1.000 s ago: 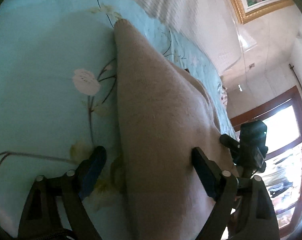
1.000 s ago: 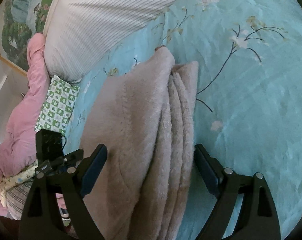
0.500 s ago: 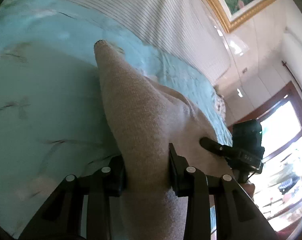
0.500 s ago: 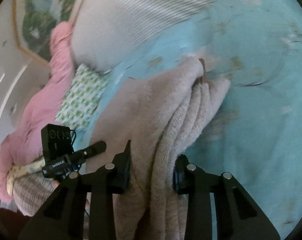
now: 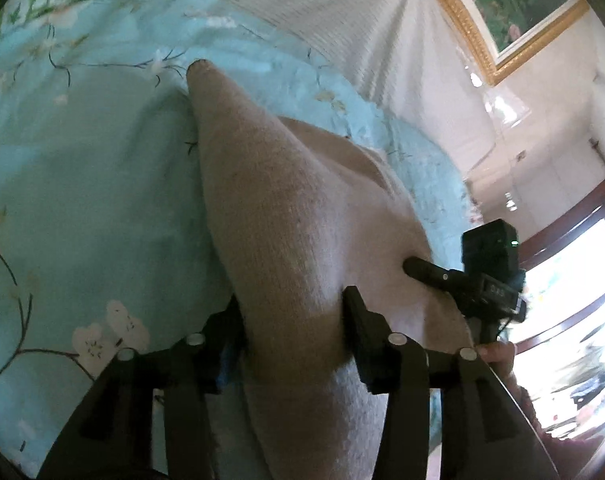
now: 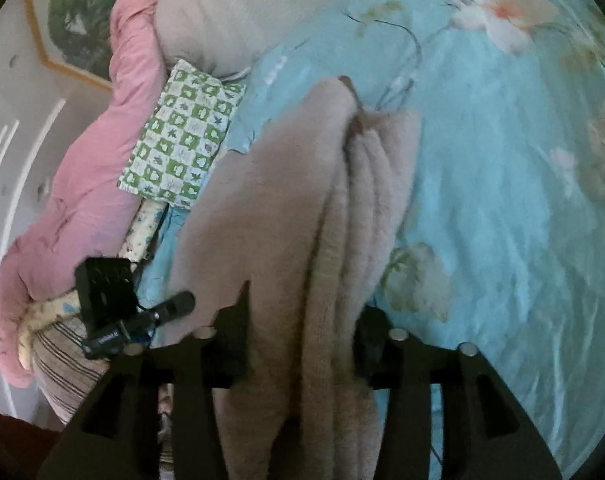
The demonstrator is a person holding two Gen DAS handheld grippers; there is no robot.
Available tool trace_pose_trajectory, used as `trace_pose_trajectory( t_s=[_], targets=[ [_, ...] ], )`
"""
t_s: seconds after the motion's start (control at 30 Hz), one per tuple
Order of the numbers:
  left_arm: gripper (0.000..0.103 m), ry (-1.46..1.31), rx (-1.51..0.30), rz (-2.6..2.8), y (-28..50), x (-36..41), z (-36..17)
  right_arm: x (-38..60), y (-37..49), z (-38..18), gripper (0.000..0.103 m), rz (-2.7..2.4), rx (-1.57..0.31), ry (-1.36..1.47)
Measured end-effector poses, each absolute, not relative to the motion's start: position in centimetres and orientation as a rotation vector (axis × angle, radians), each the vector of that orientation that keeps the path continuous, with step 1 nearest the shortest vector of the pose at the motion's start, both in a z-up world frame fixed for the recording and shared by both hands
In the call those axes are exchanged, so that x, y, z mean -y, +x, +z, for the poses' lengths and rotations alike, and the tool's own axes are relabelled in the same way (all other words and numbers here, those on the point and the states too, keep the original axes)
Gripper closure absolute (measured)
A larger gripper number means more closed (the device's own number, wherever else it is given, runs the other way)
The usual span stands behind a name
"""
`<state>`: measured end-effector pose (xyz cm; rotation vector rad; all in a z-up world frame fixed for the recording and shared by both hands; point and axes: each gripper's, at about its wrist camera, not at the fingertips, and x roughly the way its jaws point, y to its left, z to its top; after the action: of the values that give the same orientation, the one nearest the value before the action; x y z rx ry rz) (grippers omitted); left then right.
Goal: Fold small clothes
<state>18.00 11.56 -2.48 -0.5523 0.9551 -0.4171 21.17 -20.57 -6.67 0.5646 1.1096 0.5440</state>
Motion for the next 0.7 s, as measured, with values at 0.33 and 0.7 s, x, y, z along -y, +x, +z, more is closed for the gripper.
trace_pose_trajectory(
  t_s=[0.33, 0.7],
  targets=[
    [0.028, -0.634, -0.932, -0.318, 22.5, -15.6, -2.2, 21.2, 23.4, -1.3, 0.043, 0.434, -0.966, 0.447],
    [0.086, -0.625, -0.953, -0.241, 28.8, -15.2, -3.7, 18.6, 26.3, -2.3, 0.091, 0.439, -1.003, 0.343]
  ],
)
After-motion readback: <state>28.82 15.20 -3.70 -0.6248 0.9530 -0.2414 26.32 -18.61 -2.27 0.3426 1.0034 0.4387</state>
